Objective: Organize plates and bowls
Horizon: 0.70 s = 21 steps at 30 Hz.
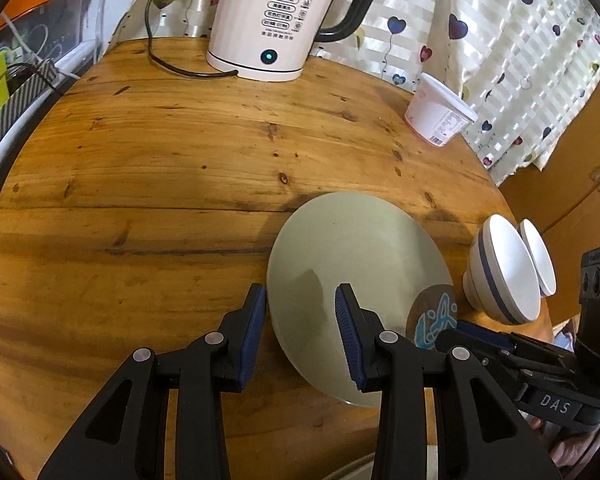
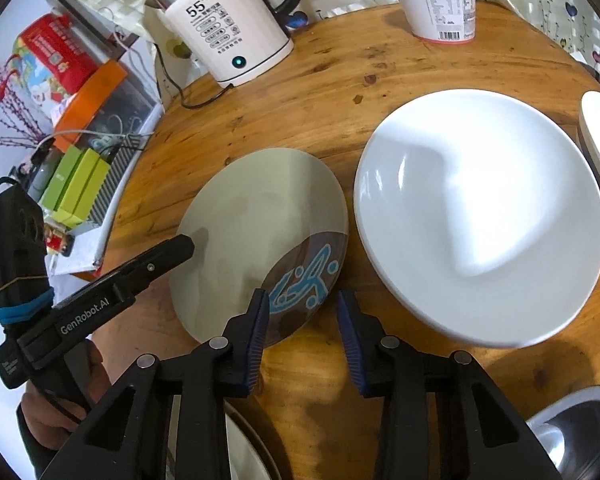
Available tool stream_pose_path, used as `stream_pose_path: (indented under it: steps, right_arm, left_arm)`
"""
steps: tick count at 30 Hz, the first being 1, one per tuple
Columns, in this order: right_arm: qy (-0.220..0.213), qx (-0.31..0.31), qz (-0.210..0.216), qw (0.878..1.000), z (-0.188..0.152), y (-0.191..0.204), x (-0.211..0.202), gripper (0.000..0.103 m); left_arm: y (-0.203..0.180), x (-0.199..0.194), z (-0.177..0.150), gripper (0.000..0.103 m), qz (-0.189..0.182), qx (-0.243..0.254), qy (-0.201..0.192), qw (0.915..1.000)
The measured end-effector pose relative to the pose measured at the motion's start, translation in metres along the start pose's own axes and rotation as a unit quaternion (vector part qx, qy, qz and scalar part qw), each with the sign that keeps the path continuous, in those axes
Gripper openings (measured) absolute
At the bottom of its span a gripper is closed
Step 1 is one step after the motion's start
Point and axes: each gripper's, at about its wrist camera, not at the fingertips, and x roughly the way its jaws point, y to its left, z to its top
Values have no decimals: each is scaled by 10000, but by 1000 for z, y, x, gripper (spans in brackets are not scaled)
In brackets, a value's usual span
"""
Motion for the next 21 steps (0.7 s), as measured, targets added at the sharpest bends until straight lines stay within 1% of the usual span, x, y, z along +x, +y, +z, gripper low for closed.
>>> stream_pose_path:
  steps: [3, 8, 11, 16, 21]
  right_arm:
    - [13, 37, -17, 10000, 1, -1, 3, 33]
    - [16, 44, -34, 10000, 4, -1, 7, 27]
    - [-17, 43, -62, 10000, 5, -1, 8, 27]
    - [-53, 38, -75, 10000, 5, -1, 8, 26]
    - [-77, 3, -83, 9999, 5, 0, 7, 24]
  left_arm:
    - [1, 4, 1, 37, -20, 4, 24, 10000]
    - [2, 8, 1, 37, -24, 25, 36, 10000]
    - [2, 9, 2, 33, -14, 52, 28, 10000]
    - [4, 9, 1, 29, 4, 43, 0, 10000]
    - [5, 6, -1, 29, 22, -3, -12, 10000]
